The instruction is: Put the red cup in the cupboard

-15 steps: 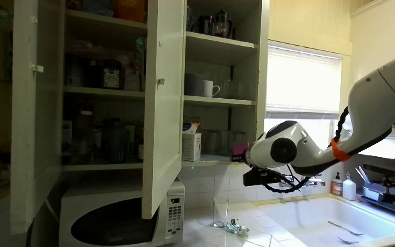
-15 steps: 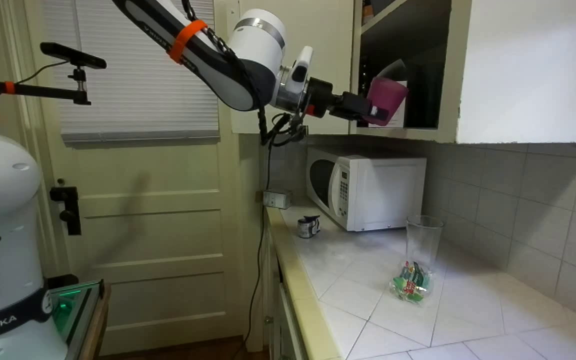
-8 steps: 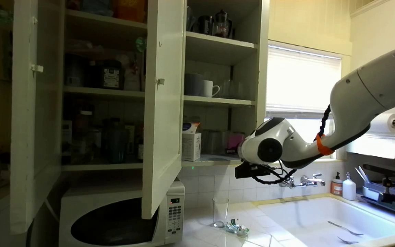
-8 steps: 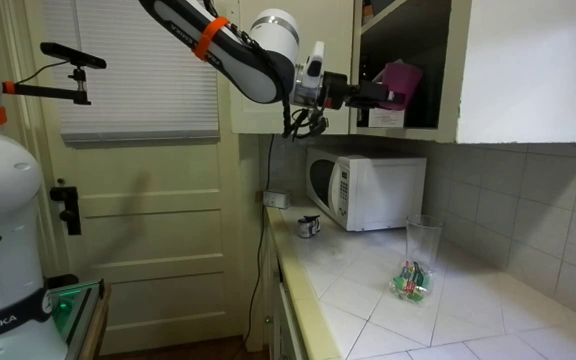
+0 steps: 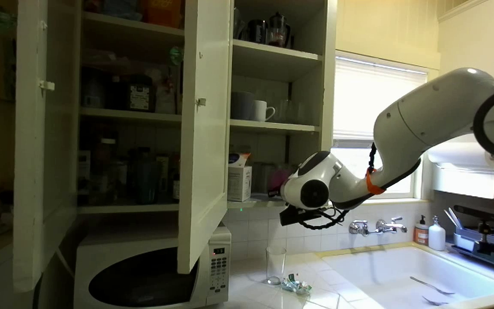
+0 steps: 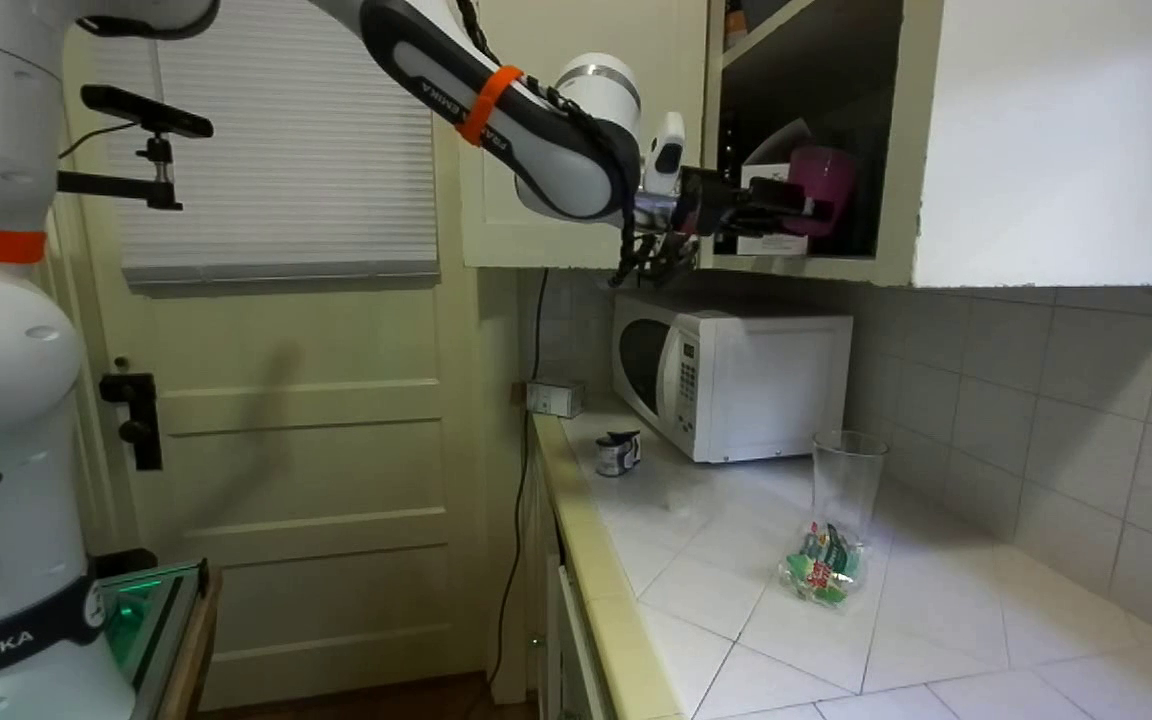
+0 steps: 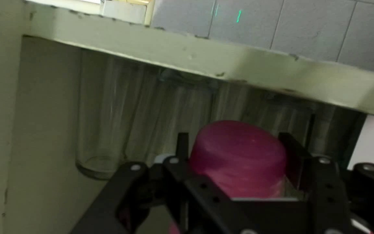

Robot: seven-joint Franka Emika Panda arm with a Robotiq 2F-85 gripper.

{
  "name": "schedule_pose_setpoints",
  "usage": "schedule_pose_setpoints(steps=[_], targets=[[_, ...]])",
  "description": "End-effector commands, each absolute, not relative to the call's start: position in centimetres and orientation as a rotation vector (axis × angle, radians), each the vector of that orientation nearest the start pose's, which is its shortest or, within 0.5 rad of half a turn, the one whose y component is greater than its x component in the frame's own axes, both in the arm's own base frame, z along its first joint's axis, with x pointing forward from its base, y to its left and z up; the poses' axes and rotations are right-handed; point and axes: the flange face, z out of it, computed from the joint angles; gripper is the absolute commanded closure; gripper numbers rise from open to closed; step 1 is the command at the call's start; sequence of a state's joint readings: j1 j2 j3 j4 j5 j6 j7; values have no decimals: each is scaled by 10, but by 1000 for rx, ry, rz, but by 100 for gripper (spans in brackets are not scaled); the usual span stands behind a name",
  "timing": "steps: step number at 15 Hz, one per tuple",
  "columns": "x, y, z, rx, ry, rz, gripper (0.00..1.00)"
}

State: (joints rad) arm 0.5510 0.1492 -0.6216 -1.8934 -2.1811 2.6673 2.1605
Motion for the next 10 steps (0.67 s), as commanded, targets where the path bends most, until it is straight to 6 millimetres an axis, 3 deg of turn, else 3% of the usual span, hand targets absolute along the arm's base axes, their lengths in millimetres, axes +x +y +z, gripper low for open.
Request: schedule_pose_setpoints(steps=[1, 10], targets=[[641, -6, 457, -2750, 300, -2276, 56], [673, -3, 450, -2763, 249, -2266, 56]])
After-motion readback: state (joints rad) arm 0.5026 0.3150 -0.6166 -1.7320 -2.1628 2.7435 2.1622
